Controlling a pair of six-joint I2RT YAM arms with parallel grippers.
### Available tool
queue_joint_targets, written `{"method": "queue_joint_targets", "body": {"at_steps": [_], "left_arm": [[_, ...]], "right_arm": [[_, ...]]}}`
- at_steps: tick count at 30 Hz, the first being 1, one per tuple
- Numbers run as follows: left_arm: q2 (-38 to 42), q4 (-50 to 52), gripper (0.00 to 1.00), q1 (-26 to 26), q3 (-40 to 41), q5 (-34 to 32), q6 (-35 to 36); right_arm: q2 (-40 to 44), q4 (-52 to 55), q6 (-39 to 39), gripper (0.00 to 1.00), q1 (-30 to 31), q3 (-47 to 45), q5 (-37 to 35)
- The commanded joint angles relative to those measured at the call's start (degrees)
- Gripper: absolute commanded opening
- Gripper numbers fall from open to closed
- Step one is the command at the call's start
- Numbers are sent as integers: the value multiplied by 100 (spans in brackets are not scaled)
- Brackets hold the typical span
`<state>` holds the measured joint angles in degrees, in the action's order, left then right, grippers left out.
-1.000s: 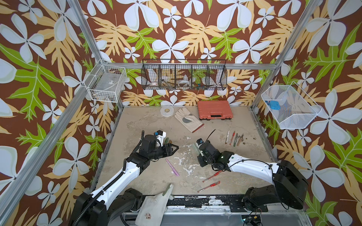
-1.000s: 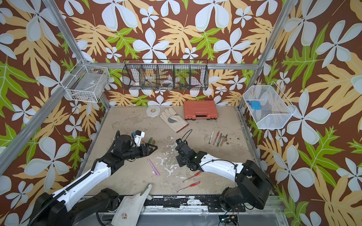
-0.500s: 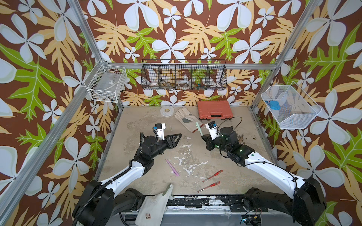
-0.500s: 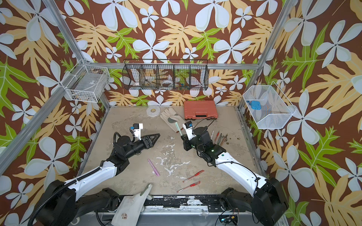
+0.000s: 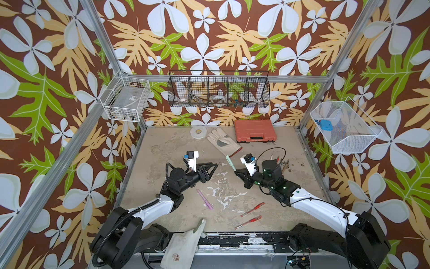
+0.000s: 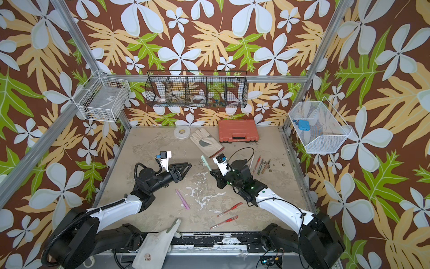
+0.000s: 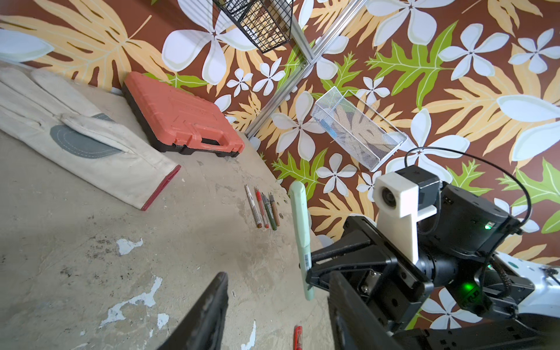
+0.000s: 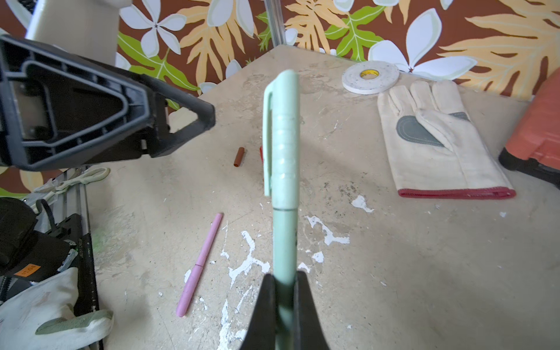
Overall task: Remove pen caps from pens
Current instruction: Open the pen cap on the pen.
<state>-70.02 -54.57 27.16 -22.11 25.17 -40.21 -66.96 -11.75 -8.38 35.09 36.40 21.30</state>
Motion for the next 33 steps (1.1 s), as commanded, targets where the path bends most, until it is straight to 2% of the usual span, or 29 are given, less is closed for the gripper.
{"method": "queue_joint_targets", "body": {"at_steps": [1, 8, 16, 26, 29, 33], "left_arm": [[-21, -614, 55, 9, 72, 230, 107], [145, -854, 55, 10, 256, 265, 134], [123, -1261, 55, 131, 344, 517, 125], [-3, -1443, 51, 191, 354, 520, -18], [-46, -1441, 51, 189, 348, 516, -19], [-106, -1408, 48, 189, 308, 540, -31]], "right_arm": [[40, -357, 247, 5, 156, -78, 81], [103, -556, 346, 5, 311, -228, 66], [112, -880, 346, 5, 474, -334, 700], [93, -917, 418, 5, 672, -331, 683], [87, -862, 534, 5, 808, -318, 432], [138, -720, 824, 4, 1296, -261, -598]]}}
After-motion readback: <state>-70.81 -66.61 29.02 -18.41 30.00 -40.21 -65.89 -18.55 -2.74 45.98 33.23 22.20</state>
